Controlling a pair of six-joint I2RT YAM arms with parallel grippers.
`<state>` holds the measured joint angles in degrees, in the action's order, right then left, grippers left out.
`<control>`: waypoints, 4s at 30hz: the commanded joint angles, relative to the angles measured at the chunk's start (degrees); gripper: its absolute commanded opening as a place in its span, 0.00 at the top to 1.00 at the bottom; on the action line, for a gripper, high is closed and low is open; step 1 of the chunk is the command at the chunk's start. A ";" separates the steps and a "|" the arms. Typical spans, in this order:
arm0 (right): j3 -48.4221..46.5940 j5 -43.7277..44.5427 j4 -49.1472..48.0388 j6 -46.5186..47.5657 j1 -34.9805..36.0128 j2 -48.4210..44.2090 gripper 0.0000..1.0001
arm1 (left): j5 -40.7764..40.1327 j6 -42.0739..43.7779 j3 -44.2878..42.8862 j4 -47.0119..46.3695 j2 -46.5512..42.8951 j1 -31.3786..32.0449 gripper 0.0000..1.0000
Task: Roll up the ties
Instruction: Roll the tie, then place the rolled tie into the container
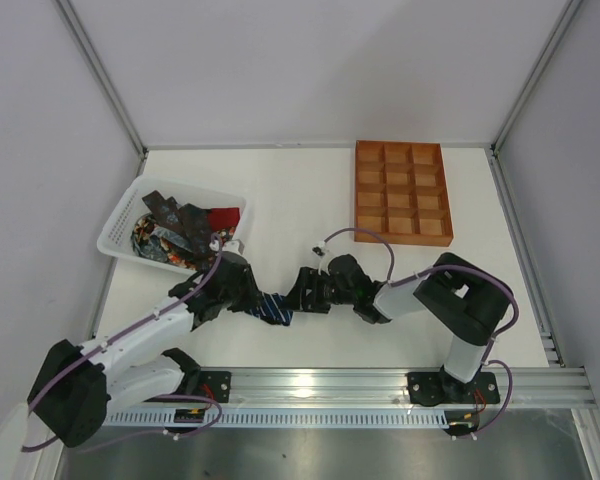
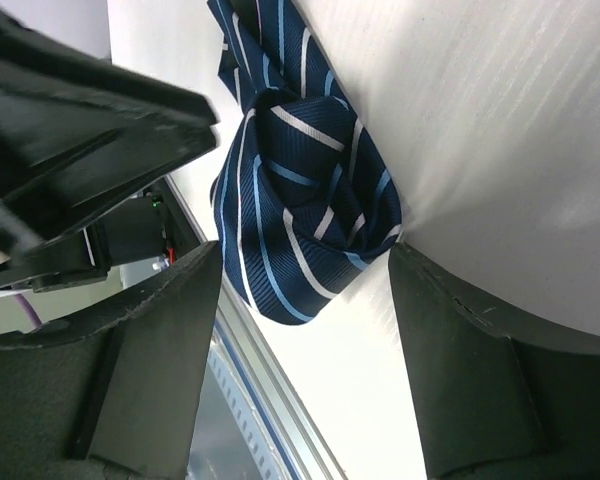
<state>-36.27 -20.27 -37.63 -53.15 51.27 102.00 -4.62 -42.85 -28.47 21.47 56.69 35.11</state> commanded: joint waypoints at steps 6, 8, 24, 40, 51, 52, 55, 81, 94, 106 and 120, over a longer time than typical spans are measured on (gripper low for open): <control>3.48 1.90 2.30 -0.82 0.41 -4.52 0.24 | -4.96 2.34 -2.12 -3.63 10.37 -1.01 0.72; 4.28 1.82 1.33 -1.17 0.68 -4.79 0.24 | -5.13 1.81 -0.72 -4.25 10.90 -1.01 0.74; 11.84 7.17 2.99 -3.81 1.56 -14.44 0.27 | 2.68 -4.16 7.81 -12.59 11.52 0.22 0.80; 22.82 4.81 15.03 0.84 -7.40 -33.70 0.27 | 1.99 -16.04 7.73 -12.08 6.07 14.46 0.74; 19.93 -11.00 9.77 9.02 -12.33 -28.89 0.25 | -1.27 -11.38 5.97 -5.13 -8.95 14.37 0.64; 19.66 -11.71 7.68 9.02 -12.33 -27.91 0.24 | -1.00 -11.47 5.88 -5.39 -9.57 14.37 0.64; 18.96 -13.83 3.19 7.71 -12.33 -23.88 0.23 | 1.98 -10.50 6.67 -9.76 -10.46 14.37 0.63; 13.33 -13.48 -9.57 3.31 -7.67 -4.70 0.20 | 6.47 -10.15 12.65 -22.53 -1.40 14.19 0.64; 9.99 -10.58 -7.55 3.84 -3.63 -2.59 0.22 | 5.50 -10.67 15.54 -22.62 -1.40 13.05 0.64; 7.36 -8.03 -8.51 5.16 -1.43 2.33 0.26 | 6.12 -11.20 18.62 -22.88 -4.39 11.12 0.65; 1.82 -8.03 -2.01 9.29 -0.29 3.56 0.47 | 6.56 -11.29 20.12 -23.41 -5.01 10.68 0.65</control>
<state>-33.01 -30.15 -44.82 -46.85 50.43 104.60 2.24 -54.04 -9.67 -2.42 52.01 46.33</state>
